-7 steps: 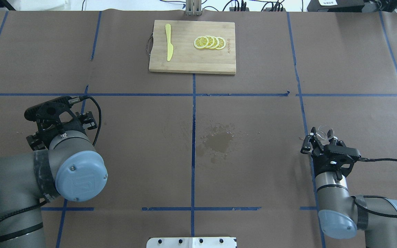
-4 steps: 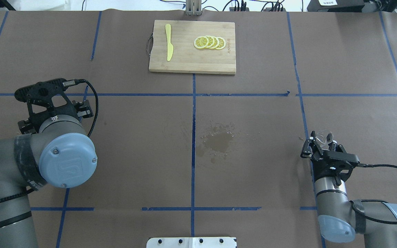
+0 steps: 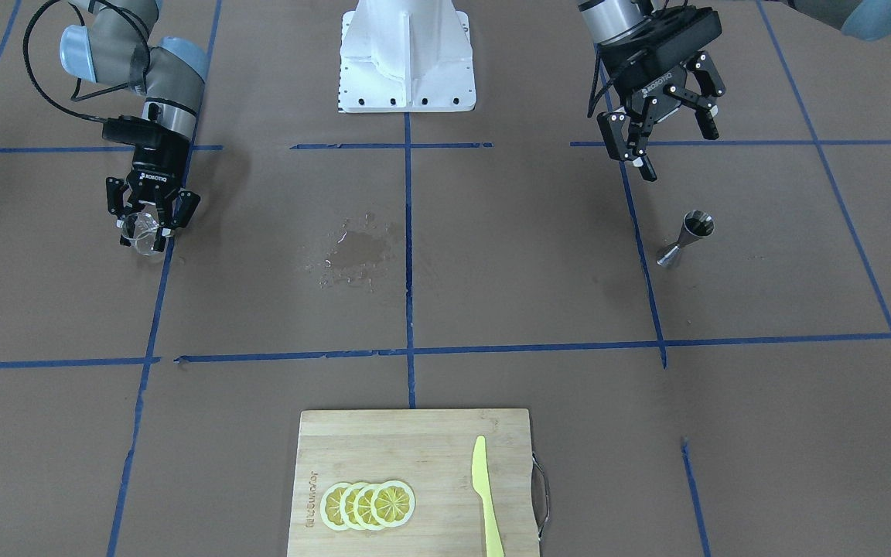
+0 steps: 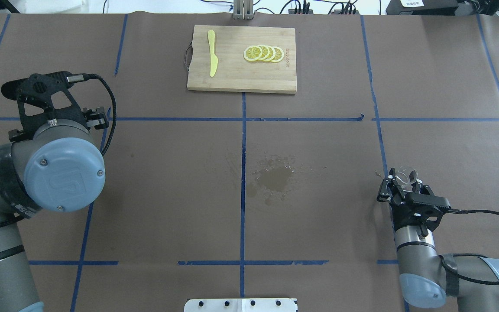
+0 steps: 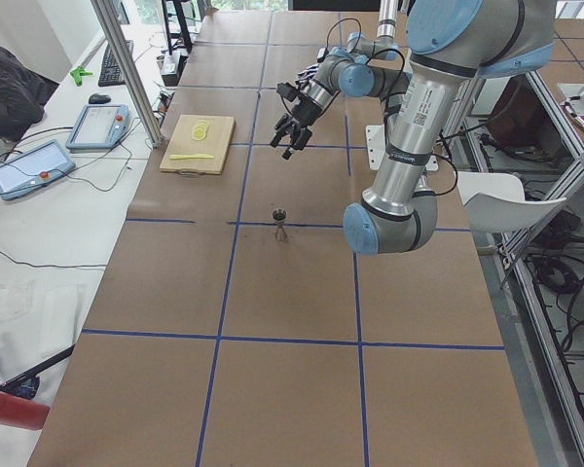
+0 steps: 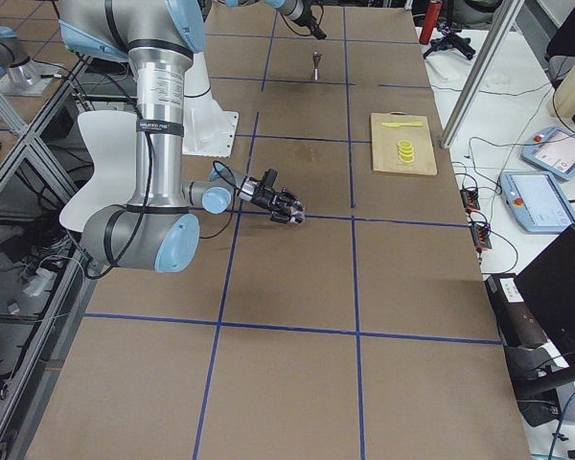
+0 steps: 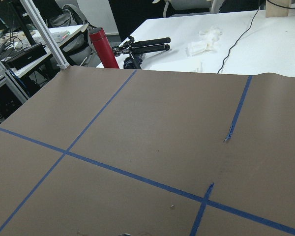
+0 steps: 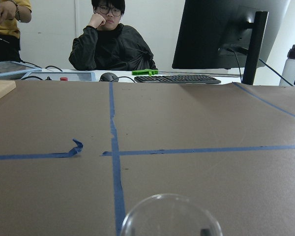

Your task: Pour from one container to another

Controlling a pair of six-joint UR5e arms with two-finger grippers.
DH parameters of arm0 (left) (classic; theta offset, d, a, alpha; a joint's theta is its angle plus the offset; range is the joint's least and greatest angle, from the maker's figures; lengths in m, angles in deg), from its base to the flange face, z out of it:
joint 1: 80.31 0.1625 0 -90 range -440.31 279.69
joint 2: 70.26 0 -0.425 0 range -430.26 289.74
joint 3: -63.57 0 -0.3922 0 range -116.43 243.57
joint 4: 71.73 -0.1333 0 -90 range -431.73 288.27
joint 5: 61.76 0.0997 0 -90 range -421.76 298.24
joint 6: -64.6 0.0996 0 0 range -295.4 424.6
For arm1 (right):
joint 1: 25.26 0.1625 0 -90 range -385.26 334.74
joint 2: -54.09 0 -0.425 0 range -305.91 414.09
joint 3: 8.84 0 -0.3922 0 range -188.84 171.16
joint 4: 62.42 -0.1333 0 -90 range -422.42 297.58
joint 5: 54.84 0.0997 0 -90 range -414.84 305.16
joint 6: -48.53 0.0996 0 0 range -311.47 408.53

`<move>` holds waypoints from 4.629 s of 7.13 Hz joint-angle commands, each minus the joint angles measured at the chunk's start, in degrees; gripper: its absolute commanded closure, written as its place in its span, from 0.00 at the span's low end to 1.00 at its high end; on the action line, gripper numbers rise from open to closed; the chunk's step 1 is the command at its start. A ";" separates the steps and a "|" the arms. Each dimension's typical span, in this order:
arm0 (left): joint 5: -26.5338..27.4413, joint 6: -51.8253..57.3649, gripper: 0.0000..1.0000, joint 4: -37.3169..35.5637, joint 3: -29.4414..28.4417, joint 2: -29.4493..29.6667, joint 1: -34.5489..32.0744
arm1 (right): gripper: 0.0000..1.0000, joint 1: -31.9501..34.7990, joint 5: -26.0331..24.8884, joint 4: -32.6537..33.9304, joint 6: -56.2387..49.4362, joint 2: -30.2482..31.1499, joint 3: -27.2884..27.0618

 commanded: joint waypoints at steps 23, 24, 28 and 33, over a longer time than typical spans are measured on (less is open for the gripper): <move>-20.54 44.24 0.00 17.04 0.91 2.09 -16.93 | 0.00 18.52 35.23 -0.05 -31.63 9.48 -30.28; -27.29 53.89 0.00 23.58 -2.67 1.65 -22.44 | 0.00 27.21 47.33 -0.05 -40.06 9.04 -29.94; -43.68 78.75 0.00 35.33 -14.46 -5.03 -39.08 | 0.00 59.91 92.95 0.65 -69.95 6.14 -18.99; -60.10 110.62 0.00 40.67 -35.02 -9.40 -55.35 | 0.00 73.94 103.96 17.56 -105.02 6.14 -11.74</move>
